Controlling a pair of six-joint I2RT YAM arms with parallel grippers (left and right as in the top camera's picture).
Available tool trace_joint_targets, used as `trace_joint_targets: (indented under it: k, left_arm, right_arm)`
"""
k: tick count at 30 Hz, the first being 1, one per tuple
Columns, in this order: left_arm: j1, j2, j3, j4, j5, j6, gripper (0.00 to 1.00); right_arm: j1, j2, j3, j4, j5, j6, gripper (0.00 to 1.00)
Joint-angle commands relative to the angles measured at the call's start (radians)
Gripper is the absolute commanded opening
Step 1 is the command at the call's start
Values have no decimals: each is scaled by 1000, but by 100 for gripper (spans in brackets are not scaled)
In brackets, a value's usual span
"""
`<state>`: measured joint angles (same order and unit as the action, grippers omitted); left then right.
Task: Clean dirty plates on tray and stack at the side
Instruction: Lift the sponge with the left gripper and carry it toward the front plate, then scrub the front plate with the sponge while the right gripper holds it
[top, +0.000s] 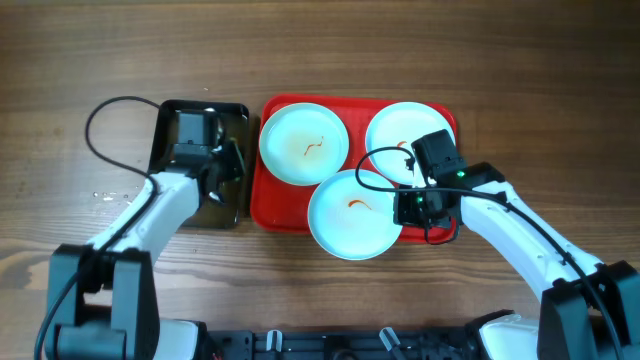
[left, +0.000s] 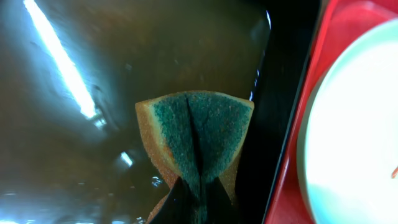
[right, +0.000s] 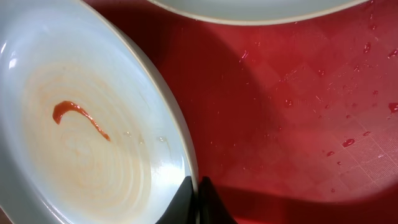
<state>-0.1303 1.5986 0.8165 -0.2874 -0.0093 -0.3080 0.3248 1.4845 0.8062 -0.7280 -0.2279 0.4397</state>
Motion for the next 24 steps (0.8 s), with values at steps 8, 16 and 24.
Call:
trace_joint_targets:
  k: [8,16,24]
  left_arm:
    - [-74,17,8,60,44,10,4]
    - [-76,-227,9,52,105,3,4]
    - [-179,-229,8,56,447,-290,4]
  right_arm:
    - [2,-15,-8,-12,-10,-21,4]
    - [2,-15,-8,-13,-9,-21,4]
    - [2,-15,-8,6,-10,-20,4]
